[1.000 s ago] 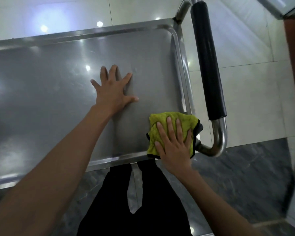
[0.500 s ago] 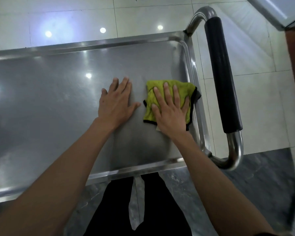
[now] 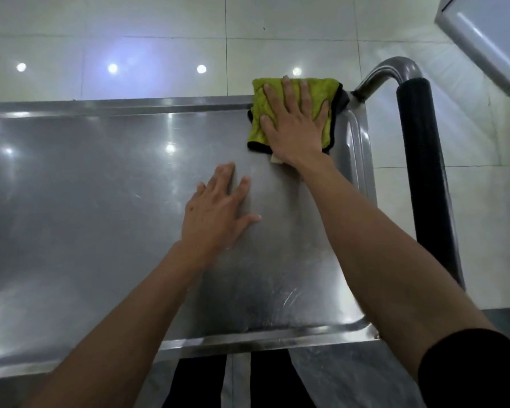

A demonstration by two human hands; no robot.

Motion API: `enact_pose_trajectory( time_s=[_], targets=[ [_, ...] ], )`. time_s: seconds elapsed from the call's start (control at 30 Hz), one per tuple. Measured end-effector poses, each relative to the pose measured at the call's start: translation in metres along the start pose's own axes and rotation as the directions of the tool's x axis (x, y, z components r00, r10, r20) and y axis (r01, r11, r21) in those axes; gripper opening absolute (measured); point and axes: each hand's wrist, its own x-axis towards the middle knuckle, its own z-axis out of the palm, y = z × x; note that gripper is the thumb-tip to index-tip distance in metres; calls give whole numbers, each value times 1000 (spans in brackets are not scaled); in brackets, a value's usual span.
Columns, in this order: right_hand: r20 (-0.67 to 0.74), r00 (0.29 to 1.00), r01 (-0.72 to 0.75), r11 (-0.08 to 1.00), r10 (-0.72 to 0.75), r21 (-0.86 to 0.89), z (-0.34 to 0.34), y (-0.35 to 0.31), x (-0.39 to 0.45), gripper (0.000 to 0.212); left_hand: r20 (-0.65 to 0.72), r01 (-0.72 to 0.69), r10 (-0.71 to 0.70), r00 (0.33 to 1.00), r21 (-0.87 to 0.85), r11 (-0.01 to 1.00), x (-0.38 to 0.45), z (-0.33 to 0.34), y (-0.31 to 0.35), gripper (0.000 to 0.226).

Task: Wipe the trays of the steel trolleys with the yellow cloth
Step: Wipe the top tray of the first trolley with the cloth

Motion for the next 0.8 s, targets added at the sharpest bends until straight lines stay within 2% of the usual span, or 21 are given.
enact_pose_trajectory(
  time_s=[0.2, 0.33, 0.6, 0.73, 0.8],
  targets=[
    [9, 999, 44, 999, -44, -6, 6, 3, -52, 60, 8, -1, 0, 1000, 32, 999, 0, 3, 2, 80],
    [5, 998, 61, 998, -61, 16, 16, 4, -122, 59, 42, 14, -14, 999, 2, 1000, 4, 4, -2, 70],
    [-58, 997, 41, 999, -41, -11, 59, -9, -272, 59, 94, -10, 9, 996, 3, 1000, 2, 1, -4, 66],
    [-68, 998, -19, 999, 17, -30, 70, -25, -317, 61, -15, -22, 21, 1000, -89, 996, -14, -1, -12, 60],
    [-65, 998, -26, 999, 24, -26, 72, -33, -333, 61, -13, -48, 47, 999, -83, 995, -22, 1, -20, 60]
  ],
)
